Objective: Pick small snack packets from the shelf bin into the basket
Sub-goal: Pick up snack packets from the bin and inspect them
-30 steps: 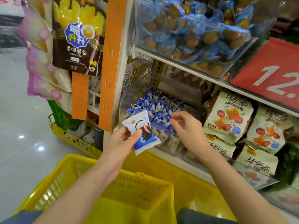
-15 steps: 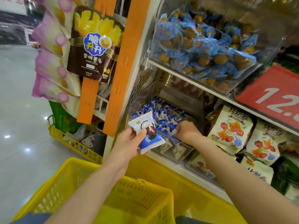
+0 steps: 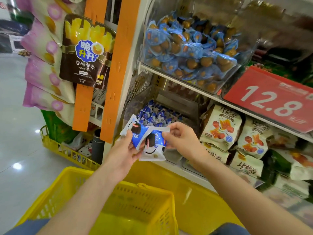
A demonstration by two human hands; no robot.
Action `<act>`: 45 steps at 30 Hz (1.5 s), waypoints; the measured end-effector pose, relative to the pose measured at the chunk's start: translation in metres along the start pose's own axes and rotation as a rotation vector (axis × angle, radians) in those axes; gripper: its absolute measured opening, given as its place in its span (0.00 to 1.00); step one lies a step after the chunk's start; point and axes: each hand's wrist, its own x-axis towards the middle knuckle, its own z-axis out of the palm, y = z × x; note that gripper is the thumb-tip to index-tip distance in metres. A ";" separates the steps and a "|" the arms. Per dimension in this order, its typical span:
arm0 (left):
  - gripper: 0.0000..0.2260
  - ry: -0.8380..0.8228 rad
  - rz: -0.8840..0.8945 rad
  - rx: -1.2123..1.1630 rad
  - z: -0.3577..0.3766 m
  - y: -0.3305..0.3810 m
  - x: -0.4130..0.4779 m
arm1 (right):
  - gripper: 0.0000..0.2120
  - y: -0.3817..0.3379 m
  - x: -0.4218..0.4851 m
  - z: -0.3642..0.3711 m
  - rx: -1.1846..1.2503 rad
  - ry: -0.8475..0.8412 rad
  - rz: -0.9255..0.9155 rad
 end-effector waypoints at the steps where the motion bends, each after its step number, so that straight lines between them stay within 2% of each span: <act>1: 0.18 -0.018 -0.023 0.012 0.000 -0.001 0.000 | 0.02 0.002 -0.002 0.004 0.077 -0.050 0.063; 4: 0.21 -0.062 -0.107 0.031 -0.001 -0.005 -0.003 | 0.04 0.010 -0.005 0.012 0.137 -0.093 0.157; 7: 0.21 -0.055 -0.118 0.193 -0.001 -0.010 -0.003 | 0.03 0.014 -0.005 0.014 0.172 -0.127 0.177; 9: 0.18 -0.062 -0.086 0.293 0.000 -0.012 -0.002 | 0.09 0.013 -0.005 0.014 0.164 -0.154 0.198; 12: 0.17 -0.166 -0.054 0.441 0.003 -0.018 0.000 | 0.19 0.012 0.003 0.013 -0.020 -0.195 0.196; 13: 0.16 -0.180 -0.048 0.476 0.005 -0.020 0.000 | 0.20 0.012 0.006 0.013 -0.043 -0.194 0.194; 18: 0.14 -0.123 -0.052 0.424 0.002 -0.020 0.006 | 0.10 0.007 0.020 0.003 0.006 -0.099 0.086; 21: 0.12 -0.058 0.004 0.377 -0.002 -0.016 0.011 | 0.12 0.003 0.038 -0.019 -0.033 0.058 0.038; 23: 0.10 -0.024 0.016 0.330 -0.003 -0.014 0.014 | 0.15 0.004 0.053 -0.037 -0.157 0.170 -0.009; 26: 0.11 0.041 0.031 0.269 -0.001 -0.014 0.017 | 0.13 0.009 0.069 -0.057 -0.540 0.228 -0.087; 30: 0.11 0.093 0.042 0.247 0.000 -0.014 0.021 | 0.17 0.017 0.085 -0.056 -0.974 0.063 0.042; 33: 0.12 0.097 0.042 0.256 0.000 -0.013 0.022 | 0.20 0.022 0.097 -0.044 -1.102 -0.083 0.101; 37: 0.12 0.113 0.048 0.231 -0.002 -0.011 0.023 | 0.15 0.032 0.107 -0.034 -1.051 -0.247 0.283; 39: 0.12 0.111 0.052 0.218 -0.002 -0.010 0.023 | 0.12 0.036 0.108 -0.033 -0.989 -0.271 0.334; 42: 0.11 0.118 0.056 0.206 -0.003 -0.010 0.025 | 0.09 0.036 0.109 -0.036 -0.943 -0.114 0.182; 44: 0.10 0.118 0.055 0.208 -0.002 -0.010 0.026 | 0.10 0.031 0.105 -0.037 -0.791 0.004 0.121; 45: 0.10 0.120 0.055 0.212 -0.002 -0.011 0.027 | 0.12 0.025 0.102 -0.038 -0.709 -0.007 0.134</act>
